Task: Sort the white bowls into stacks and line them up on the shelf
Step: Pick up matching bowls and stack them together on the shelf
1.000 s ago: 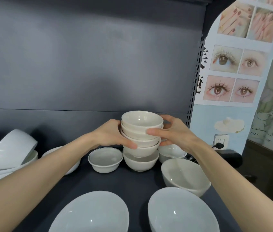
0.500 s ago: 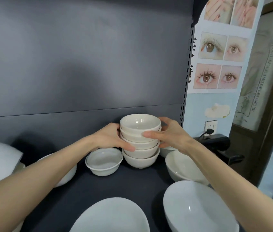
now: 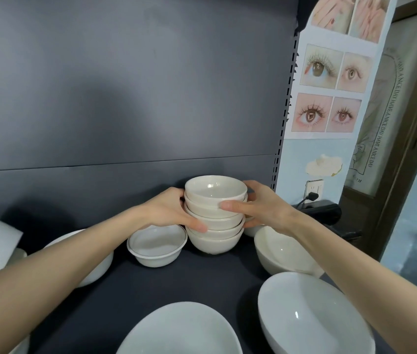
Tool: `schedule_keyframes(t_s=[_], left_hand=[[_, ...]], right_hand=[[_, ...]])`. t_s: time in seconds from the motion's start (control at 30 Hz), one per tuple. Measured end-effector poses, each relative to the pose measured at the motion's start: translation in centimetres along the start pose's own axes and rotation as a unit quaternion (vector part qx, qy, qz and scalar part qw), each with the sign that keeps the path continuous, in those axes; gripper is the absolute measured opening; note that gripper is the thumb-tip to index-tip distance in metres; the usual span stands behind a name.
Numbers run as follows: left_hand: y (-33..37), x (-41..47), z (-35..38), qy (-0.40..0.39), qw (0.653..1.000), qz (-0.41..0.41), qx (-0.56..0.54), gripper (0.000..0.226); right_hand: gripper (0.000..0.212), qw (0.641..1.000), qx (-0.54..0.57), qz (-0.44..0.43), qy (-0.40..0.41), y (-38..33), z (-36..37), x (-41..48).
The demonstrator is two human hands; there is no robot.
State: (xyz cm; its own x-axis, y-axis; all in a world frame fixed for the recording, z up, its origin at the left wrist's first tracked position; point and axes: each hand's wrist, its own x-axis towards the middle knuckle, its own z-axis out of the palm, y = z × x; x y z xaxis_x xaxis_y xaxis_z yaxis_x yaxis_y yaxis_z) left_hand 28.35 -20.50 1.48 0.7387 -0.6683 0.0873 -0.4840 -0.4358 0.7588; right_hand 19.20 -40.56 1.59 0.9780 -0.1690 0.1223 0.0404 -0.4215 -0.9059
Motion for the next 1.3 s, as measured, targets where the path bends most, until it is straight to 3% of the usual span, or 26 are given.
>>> schedule_keyframes(t_s=[0.57,1.0,1.13,1.3], left_hand=[[-0.6,-0.5,-0.5,-0.003,1.000,0.001,0.018,0.035],[-1.7,-1.2,-0.6,0.022,0.999,-0.005,0.035,0.038],[-1.6,-1.4,-0.5,0.019,0.999,-0.004,0.031,0.054],[-1.2,-1.7,-0.5,0.011,0.999,-0.002,0.032,0.041]], right_hand=[[0.062,1.000,0.009,-0.005,-0.019,0.0,0.8,0.0],[0.071,0.999,-0.025,-0.022,-0.040,0.3,1.3,0.7],[0.076,0.999,-0.020,-0.024,-0.038,0.5,1.3,0.8],[0.080,0.999,-0.014,-0.011,-0.050,0.4,1.1,0.7]])
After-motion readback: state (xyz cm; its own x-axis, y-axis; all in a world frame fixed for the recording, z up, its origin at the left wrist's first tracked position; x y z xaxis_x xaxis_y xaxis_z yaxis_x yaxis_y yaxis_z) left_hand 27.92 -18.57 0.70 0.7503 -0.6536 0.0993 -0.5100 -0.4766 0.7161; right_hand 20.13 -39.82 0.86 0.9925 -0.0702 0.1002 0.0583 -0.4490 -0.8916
